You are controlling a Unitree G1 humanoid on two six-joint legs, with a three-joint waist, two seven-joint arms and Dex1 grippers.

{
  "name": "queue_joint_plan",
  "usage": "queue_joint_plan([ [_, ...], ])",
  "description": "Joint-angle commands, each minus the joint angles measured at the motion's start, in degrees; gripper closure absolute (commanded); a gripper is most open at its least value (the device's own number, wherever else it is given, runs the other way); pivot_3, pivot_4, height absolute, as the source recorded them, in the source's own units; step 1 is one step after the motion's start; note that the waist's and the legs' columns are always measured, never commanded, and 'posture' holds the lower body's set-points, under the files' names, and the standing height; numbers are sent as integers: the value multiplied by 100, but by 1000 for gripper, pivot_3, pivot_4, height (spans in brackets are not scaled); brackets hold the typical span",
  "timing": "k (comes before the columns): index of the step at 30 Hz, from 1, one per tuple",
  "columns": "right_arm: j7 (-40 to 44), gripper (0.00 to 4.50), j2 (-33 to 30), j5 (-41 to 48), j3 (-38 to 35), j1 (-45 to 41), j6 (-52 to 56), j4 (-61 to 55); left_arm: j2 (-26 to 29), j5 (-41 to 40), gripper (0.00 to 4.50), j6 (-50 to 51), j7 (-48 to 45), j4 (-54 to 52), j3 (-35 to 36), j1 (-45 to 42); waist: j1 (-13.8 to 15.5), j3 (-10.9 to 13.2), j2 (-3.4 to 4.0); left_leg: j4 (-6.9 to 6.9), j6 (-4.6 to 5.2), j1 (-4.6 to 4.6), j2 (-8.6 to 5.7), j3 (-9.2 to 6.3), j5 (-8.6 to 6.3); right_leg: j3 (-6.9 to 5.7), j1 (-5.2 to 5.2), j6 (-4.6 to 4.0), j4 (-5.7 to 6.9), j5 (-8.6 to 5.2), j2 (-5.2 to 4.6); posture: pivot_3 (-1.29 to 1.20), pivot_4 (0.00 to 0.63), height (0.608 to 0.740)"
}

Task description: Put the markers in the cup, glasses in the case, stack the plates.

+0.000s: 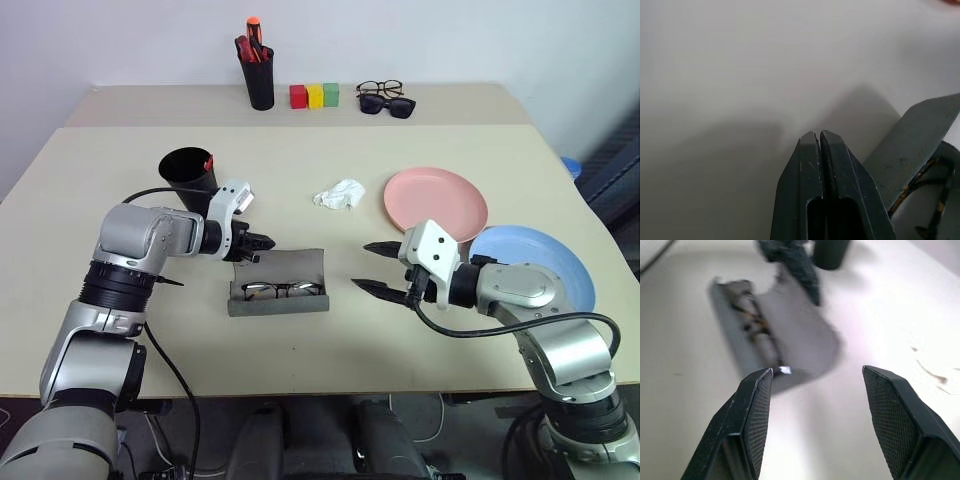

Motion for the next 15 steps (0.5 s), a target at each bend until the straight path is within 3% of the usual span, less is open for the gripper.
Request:
queue_joint_plan([
  [1,-133,1613,-128,106,-183,-11,-170,127,265,26,4442,-343,-363,-824,-70,268,7,0,0,0,0,-1,1,0,0,0,0,0,-1,0,-2,0,150,740],
  [10,-546,1613,-15,-94,-15,-414,-753,1194,890,-124,4442,-965,-658,-2910,333,1754,9,0,0,0,0,1,6,5,0,5,4,0,-4,0,-6,0,150,740],
  [15,-864,1613,215,-337,238,-976,-1104,2022,1226,-38,4442,-1376,-734,-3540,485,2515,9,0,0,2,1,2,7,5,0,4,5,0,-3,0,-4,0,150,740],
])
